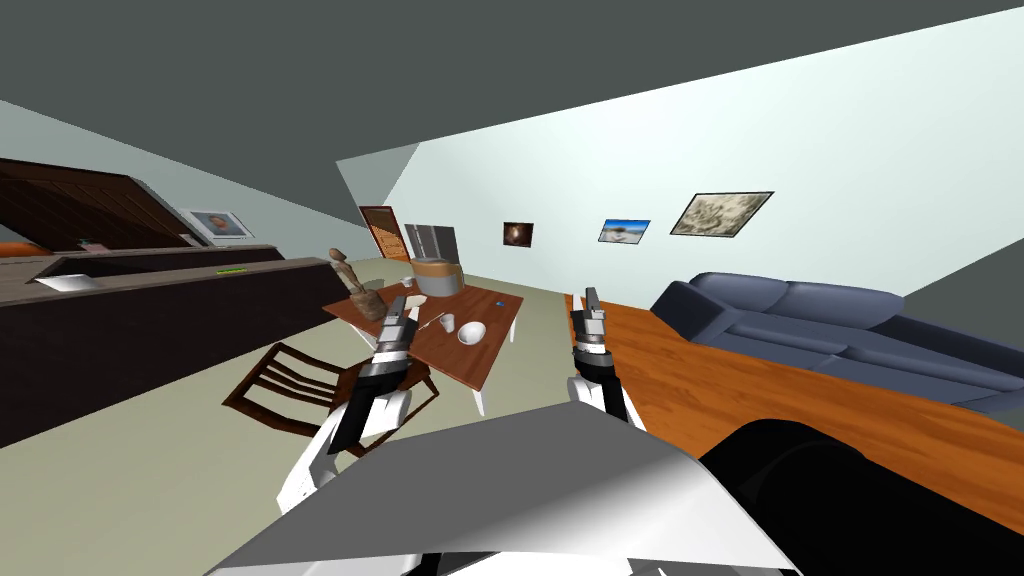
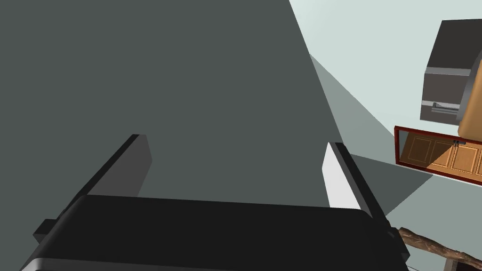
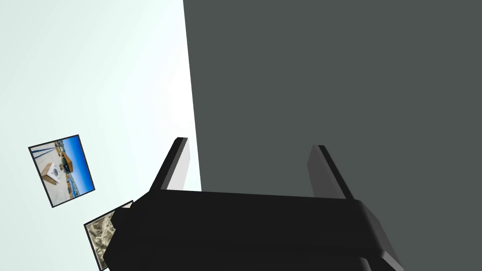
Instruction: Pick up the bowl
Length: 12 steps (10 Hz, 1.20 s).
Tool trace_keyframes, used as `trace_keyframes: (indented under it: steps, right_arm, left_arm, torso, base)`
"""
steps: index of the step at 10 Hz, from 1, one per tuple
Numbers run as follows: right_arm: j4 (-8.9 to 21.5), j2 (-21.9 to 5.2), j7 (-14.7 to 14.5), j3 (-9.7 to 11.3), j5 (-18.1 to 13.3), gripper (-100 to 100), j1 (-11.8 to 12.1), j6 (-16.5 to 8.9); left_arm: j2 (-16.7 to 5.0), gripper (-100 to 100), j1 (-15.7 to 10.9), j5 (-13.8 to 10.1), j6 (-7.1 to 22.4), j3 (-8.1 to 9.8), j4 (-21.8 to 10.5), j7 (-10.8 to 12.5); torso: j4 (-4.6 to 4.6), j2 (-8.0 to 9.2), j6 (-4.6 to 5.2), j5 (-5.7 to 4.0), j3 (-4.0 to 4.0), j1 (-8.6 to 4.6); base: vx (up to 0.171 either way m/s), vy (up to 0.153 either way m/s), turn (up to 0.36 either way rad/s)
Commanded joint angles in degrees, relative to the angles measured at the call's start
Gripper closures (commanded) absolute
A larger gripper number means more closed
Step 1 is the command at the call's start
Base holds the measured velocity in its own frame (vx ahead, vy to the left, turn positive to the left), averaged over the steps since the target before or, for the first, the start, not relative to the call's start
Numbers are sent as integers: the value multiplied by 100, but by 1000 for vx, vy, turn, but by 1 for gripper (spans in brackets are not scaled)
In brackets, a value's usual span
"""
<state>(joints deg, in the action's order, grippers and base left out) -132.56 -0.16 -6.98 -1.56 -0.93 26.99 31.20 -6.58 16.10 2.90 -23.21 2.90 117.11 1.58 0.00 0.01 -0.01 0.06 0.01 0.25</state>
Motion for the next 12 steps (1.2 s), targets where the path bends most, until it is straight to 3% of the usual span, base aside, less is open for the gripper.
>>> trace_keyframes:
  steps: [1,4,5,9,12]
  right_arm:
    - [0,0,0,0,0,0,0,0]
    - [0,0,0,0,0,0,0,0]
    - [0,0,0,0,0,0,0,0]
    - [0,0,0,0,0,0,0,0]
    - [0,0,0,0,0,0,0,0]
  left_arm:
    - [-63,-100,-202,-5,286,-13,-173,107]
    - [-167,-100,-607,-25,752,-25,-536,291]
    - [-167,-100,-607,-25,782,-25,-536,291]
    - [-279,-100,-1225,-67,1500,-60,-1139,556]
    - [-303,-100,-1431,-84,1875,-77,-1352,640]
  torso:
    - [0,0,0,0,0,0]
    - [0,1,-1,1,1,2]
    - [0,2,1,0,1,0]
    - [1,7,-1,1,4,3]
    - [0,-2,1,0,-1,2]
  base:
    - [-10,53,-55]
    - [-20,73,-64]
    - [-18,46,-34]
    - [-33,71,-67]
    - [-10,62,-47]
